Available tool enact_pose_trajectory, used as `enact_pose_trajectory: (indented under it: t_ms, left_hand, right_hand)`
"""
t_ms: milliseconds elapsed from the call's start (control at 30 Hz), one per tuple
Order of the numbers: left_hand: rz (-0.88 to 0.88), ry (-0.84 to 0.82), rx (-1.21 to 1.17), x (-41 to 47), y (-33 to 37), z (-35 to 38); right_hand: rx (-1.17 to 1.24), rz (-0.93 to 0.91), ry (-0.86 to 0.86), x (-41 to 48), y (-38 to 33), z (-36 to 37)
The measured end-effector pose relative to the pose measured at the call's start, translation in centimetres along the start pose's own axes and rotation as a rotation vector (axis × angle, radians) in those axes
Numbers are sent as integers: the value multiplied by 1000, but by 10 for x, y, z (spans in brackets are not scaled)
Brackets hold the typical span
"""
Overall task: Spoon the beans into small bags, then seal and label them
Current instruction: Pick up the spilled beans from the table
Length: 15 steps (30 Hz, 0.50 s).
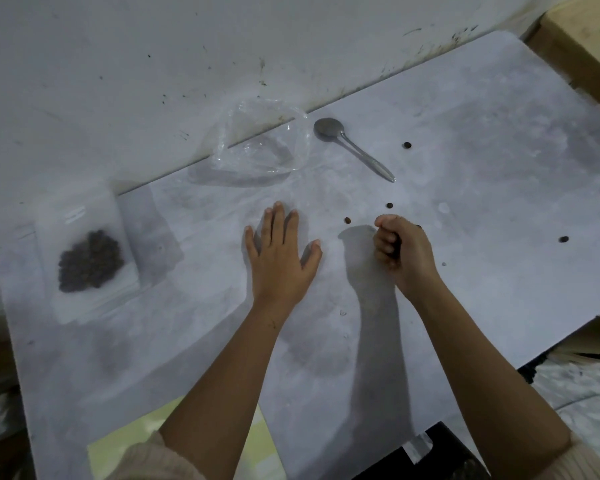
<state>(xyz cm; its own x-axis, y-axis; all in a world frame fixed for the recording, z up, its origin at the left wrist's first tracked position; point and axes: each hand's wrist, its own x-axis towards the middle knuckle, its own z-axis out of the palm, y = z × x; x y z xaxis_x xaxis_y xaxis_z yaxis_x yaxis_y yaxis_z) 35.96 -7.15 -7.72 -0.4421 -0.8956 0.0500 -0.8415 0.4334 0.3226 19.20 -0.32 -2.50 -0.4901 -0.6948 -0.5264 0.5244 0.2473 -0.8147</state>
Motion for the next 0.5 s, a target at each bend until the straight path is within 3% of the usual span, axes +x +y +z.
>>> enact_pose_trajectory:
  t_ms: [133, 200, 500]
  left_hand:
    - [-8, 8, -5, 0, 0, 0]
    - [-12, 11, -8, 0, 1, 0]
    - [-18, 9, 6, 1, 0, 1]
  right_hand:
    - [-649, -265, 31, 14, -4, 2]
    - [-859, -355, 33, 20, -3, 4]
    - [-973, -488, 20, 31, 5, 12]
